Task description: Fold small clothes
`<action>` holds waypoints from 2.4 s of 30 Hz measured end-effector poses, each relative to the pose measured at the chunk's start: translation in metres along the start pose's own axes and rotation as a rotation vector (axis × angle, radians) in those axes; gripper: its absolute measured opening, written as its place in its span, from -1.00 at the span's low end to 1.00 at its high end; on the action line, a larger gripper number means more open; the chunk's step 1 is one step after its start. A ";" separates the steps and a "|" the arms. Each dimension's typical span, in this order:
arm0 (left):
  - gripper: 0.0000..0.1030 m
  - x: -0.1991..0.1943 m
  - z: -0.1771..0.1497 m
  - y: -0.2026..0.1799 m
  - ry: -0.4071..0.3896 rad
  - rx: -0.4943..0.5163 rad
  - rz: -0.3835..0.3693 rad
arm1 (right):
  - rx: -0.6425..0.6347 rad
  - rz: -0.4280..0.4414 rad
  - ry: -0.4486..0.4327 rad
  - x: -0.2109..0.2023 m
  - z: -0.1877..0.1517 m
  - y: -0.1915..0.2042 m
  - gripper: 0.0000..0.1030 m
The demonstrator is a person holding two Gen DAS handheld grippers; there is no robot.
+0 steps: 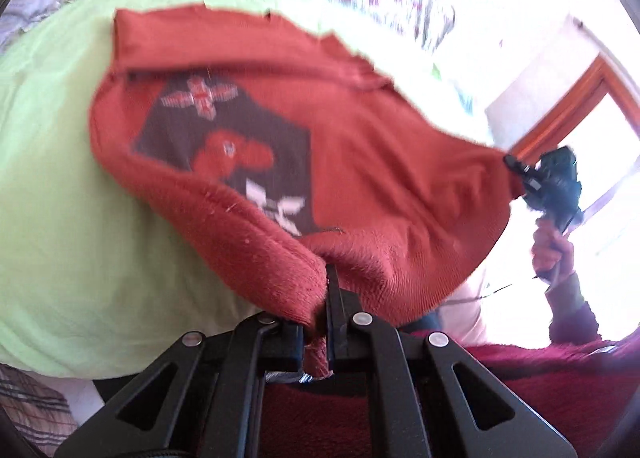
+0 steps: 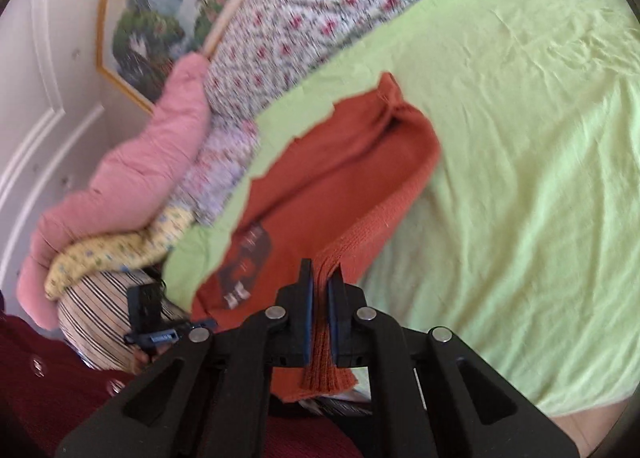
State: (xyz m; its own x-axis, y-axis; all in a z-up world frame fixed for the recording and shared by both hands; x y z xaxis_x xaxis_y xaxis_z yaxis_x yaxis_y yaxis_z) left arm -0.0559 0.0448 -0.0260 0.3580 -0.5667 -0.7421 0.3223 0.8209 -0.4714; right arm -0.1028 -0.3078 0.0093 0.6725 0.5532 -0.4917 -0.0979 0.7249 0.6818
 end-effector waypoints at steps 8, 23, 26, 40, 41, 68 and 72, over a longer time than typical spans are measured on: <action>-0.90 -0.045 0.055 0.012 -0.205 -0.033 -0.078 | -0.039 0.127 -0.131 0.028 0.069 0.031 -0.86; -0.90 -0.006 0.225 0.119 -0.339 -0.168 0.008 | 0.066 -0.105 -0.195 0.162 0.230 -0.005 -0.87; -0.90 0.002 0.243 0.148 -0.339 -0.218 0.007 | 0.088 -0.141 -0.177 0.190 0.251 -0.020 -0.87; -0.89 0.065 0.277 0.232 -0.251 -0.354 0.052 | 0.138 -0.325 -0.099 0.262 0.275 -0.081 -0.87; -0.89 0.068 0.277 0.233 -0.245 -0.354 0.056 | 0.145 -0.333 -0.097 0.262 0.274 -0.085 -0.87; -0.58 0.128 0.320 0.173 0.036 -0.108 0.175 | -0.363 -0.498 0.343 0.350 0.232 0.010 -0.41; -0.57 0.106 0.356 0.198 -0.084 -0.186 0.242 | -0.175 -0.480 0.109 0.330 0.282 -0.016 -0.41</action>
State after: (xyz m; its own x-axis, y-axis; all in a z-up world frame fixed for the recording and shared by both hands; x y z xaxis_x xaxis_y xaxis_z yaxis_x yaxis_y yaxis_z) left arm 0.3575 0.1221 -0.0279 0.4779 -0.3511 -0.8052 0.0561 0.9270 -0.3709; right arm 0.3271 -0.2528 -0.0113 0.5921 0.1751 -0.7866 0.0752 0.9598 0.2703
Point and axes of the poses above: each gripper's, at about its wrist camera, not at the fingertips, and x roughly the way its jaws point, y to its left, z to its top, the point moved 2 cm from there along x, roughly the way its jaws point, and after that the axes turned 5 degrees about y, right-handed, at the moved point
